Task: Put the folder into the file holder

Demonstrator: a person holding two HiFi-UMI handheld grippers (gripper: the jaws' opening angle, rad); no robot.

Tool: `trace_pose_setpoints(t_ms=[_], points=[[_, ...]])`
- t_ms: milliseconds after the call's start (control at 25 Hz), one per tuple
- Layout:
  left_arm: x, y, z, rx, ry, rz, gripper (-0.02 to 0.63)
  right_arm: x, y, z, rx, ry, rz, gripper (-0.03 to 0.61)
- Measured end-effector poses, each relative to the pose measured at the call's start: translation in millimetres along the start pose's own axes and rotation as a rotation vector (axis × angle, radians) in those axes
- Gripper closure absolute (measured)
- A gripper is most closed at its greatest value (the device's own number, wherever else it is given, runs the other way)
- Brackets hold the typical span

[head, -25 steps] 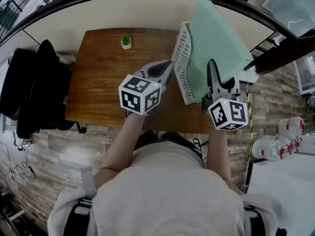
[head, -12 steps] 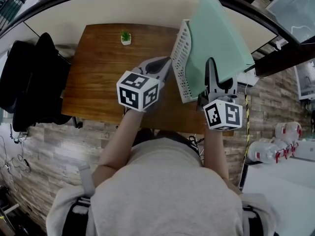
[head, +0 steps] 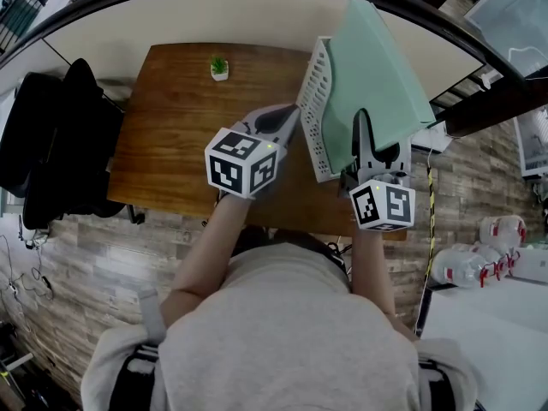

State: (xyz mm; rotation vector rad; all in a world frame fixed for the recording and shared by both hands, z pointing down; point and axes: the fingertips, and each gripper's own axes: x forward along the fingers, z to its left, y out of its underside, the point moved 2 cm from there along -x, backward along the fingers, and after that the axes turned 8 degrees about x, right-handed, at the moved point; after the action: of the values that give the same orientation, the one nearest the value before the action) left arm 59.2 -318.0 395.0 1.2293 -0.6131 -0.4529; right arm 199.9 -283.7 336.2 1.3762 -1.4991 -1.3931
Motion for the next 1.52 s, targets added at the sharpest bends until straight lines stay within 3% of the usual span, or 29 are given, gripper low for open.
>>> trace_pose_setpoints(t_ms=[600,1520], points=[[1.8,6.9,-4.2,-0.023,0.004,0.013,0.600,-3.8,22.6,-7.5,0.015,0.007,0.061,0.393],[0.8,31.2,-11.6,-0.082,0.044,0.063,0.600,-10.2,75.7,-11.8,0.020,0.046,0.284,0.383]])
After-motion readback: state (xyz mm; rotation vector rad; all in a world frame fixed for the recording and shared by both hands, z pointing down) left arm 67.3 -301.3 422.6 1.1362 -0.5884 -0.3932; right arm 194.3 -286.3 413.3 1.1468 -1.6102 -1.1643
